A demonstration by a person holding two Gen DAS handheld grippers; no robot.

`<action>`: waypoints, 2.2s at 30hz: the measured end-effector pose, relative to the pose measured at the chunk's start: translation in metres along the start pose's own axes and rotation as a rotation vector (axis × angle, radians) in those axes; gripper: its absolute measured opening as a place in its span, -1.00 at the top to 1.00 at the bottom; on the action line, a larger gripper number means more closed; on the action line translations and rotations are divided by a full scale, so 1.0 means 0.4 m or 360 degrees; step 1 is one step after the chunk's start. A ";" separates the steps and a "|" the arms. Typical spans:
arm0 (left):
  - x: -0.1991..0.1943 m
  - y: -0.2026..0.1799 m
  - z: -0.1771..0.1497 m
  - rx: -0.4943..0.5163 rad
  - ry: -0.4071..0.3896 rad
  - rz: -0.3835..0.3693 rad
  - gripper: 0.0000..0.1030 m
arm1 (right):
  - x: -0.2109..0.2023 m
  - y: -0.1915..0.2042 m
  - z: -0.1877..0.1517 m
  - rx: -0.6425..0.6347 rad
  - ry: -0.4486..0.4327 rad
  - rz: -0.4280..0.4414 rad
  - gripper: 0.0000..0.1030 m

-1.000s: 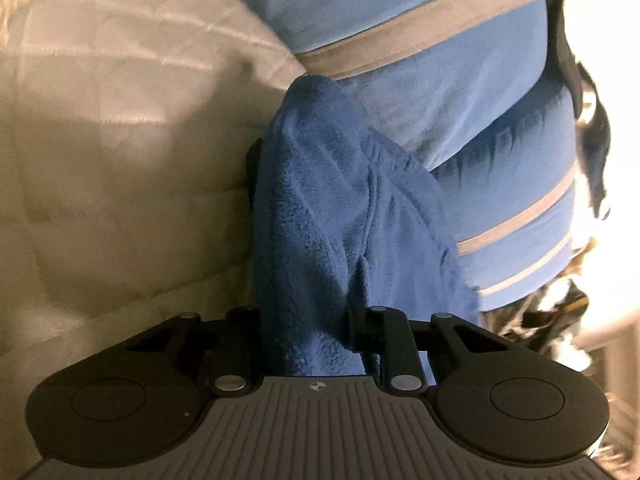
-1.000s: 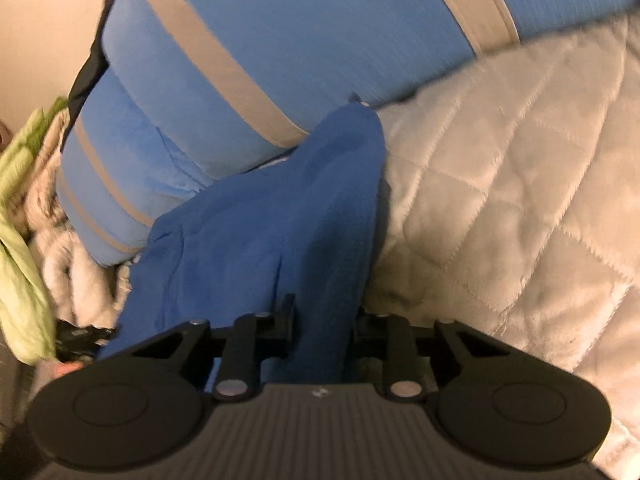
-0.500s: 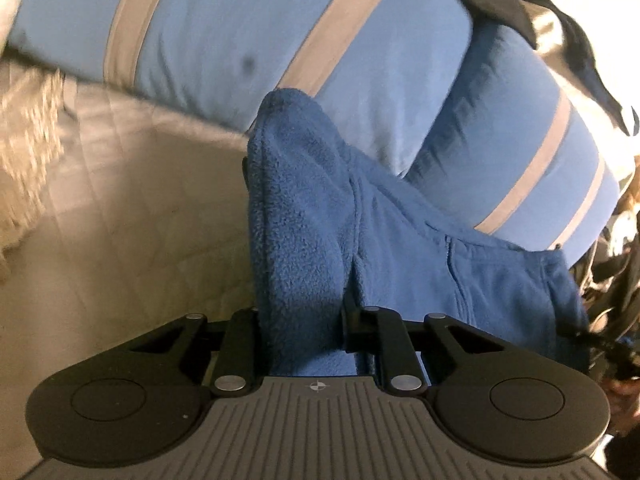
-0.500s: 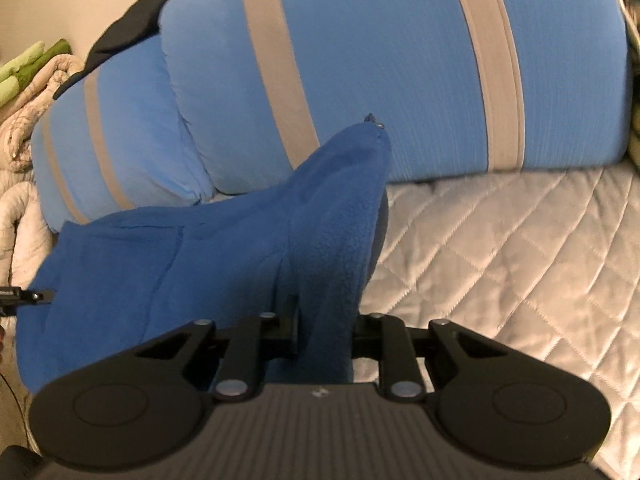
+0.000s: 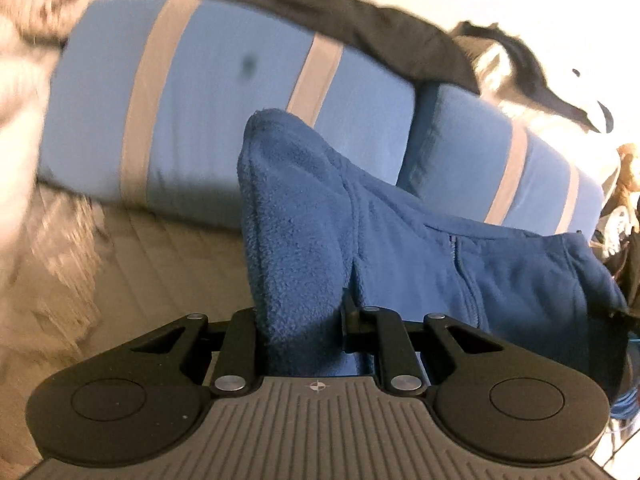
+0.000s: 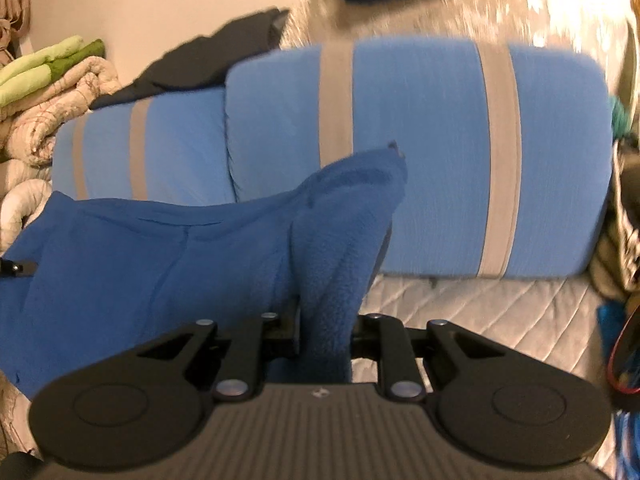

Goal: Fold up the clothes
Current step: 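Grasp the fleece edge with both grippers and lift it, then lay the held fleece edge down and open both grippers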

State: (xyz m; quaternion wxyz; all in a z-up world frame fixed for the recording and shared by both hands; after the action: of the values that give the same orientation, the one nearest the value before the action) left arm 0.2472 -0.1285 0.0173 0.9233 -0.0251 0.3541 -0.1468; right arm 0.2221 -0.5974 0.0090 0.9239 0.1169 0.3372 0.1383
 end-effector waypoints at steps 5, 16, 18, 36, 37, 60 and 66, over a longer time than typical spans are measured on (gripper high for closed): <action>-0.061 -0.003 0.028 0.0047 -0.0062 0.0050 0.61 | -0.064 0.055 0.040 -0.0067 -0.0076 -0.0022 0.63; -0.132 0.029 0.044 0.0092 -0.0102 0.0146 0.61 | -0.084 0.137 0.041 -0.0118 -0.0101 0.0006 0.63; -0.130 0.044 0.040 0.0093 -0.0093 0.0163 0.61 | -0.074 0.150 0.032 -0.0133 -0.0090 0.0012 0.63; -0.148 0.264 0.018 0.0070 -0.0025 0.0376 0.61 | 0.076 0.331 -0.035 -0.0151 0.0010 0.0150 0.63; -0.153 0.277 0.019 0.0069 -0.0023 0.0390 0.61 | 0.084 0.346 -0.036 -0.0154 0.0012 0.0157 0.63; -0.097 0.571 -0.088 0.0374 0.0013 0.1048 -0.48 | 0.271 0.492 -0.117 -0.0234 0.0049 0.0076 -1.00; -0.092 0.569 -0.128 0.0296 -0.0054 0.0900 -0.51 | 0.258 0.437 -0.165 -0.0224 0.0045 0.0043 -1.00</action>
State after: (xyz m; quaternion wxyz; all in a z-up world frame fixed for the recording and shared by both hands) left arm 0.2451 0.1025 -0.0313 0.9317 0.1567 0.3165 0.0848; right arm 0.2237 -0.3916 -0.0473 0.9231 0.0543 0.3379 0.1757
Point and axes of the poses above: each gripper's, at about its wrist camera, not at the fingertips, and x roughly the way its jaws point, y to its left, z to its top, the point moved 9 cm from there along x, roughly the way its jaws point, and after that the axes turned 9 degrees about x, right-handed, at the moved point
